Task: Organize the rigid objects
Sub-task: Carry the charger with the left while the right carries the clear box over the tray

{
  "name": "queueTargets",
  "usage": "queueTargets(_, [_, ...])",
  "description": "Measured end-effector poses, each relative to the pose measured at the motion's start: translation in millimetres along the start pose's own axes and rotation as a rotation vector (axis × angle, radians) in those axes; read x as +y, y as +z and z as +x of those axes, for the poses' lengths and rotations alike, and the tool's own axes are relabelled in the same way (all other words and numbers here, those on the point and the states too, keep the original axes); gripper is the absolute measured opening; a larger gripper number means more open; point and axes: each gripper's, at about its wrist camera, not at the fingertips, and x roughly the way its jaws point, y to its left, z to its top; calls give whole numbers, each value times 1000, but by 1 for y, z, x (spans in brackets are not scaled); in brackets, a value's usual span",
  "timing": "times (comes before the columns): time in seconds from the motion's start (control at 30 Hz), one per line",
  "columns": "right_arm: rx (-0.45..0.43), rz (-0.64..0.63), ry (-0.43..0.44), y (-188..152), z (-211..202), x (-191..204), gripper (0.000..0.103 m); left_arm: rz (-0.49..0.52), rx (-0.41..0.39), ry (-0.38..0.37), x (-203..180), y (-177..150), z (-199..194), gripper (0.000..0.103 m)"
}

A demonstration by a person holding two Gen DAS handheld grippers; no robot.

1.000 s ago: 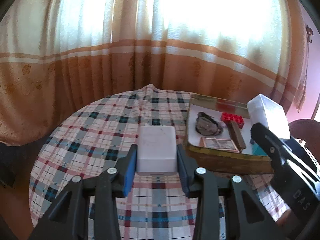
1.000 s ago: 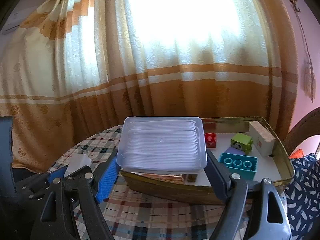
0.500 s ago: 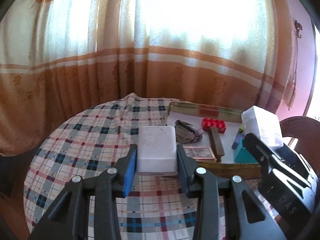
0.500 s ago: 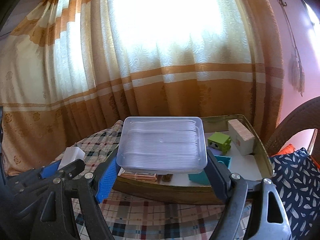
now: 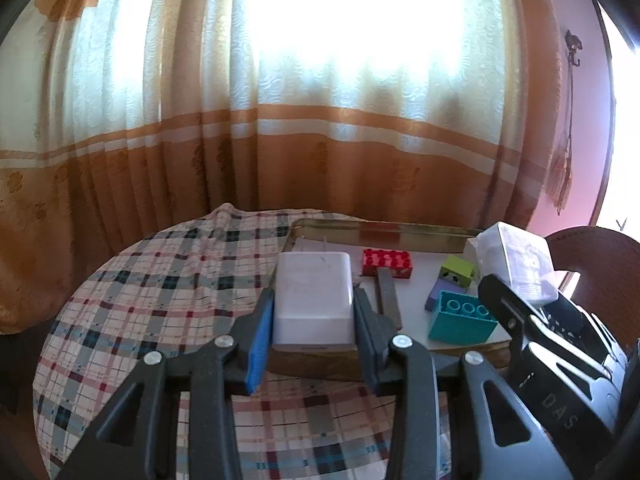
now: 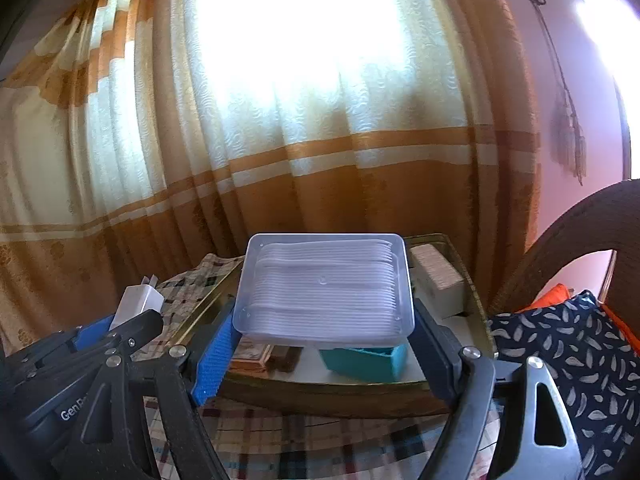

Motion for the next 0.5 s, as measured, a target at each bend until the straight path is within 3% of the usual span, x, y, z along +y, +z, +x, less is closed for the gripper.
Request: queueTargets(0.5, [-12, 68, -91, 11, 6, -47, 82, 30, 17, -52, -36, 10, 21, 37])
